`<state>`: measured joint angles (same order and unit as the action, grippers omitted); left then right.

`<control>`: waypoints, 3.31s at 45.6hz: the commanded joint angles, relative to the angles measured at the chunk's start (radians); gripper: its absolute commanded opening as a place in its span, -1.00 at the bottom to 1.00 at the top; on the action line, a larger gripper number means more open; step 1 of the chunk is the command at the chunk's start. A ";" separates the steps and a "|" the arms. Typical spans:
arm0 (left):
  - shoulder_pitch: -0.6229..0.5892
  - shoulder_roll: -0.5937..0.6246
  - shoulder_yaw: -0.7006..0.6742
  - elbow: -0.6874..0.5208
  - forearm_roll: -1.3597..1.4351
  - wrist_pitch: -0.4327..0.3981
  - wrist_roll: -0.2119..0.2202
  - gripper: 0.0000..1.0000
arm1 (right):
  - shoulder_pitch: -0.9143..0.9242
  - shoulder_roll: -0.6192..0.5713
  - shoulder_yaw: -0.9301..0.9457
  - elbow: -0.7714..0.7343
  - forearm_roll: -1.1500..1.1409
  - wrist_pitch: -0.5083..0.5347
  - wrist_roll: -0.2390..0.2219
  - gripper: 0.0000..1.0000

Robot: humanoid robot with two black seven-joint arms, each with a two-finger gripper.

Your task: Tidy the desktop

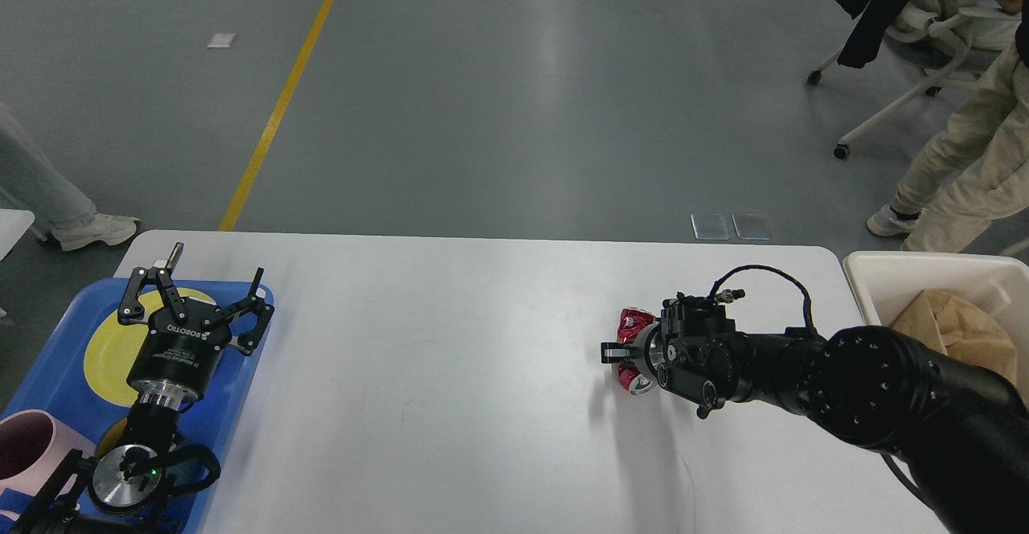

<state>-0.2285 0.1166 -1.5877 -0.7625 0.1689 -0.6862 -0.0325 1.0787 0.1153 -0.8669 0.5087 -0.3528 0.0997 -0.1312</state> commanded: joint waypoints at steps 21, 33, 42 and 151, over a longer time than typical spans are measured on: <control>0.000 0.000 0.000 0.000 0.000 0.001 -0.001 0.93 | 0.038 -0.040 0.045 0.089 0.018 0.002 -0.036 -1.00; 0.000 0.000 0.000 0.000 0.001 0.001 0.000 0.93 | 0.150 -0.126 0.040 0.235 0.081 0.018 -0.039 -1.00; 0.000 0.000 0.000 0.000 0.001 0.001 0.000 0.93 | 0.329 -0.230 -0.004 0.474 0.123 0.063 -0.062 -1.00; 0.000 0.000 0.000 0.002 0.000 0.001 -0.001 0.93 | -0.574 -0.494 0.077 -0.475 0.163 -0.098 0.110 -1.00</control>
<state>-0.2286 0.1167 -1.5877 -0.7617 0.1689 -0.6856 -0.0338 0.5073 -0.3781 -0.7923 0.0342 -0.1902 0.0038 -0.0195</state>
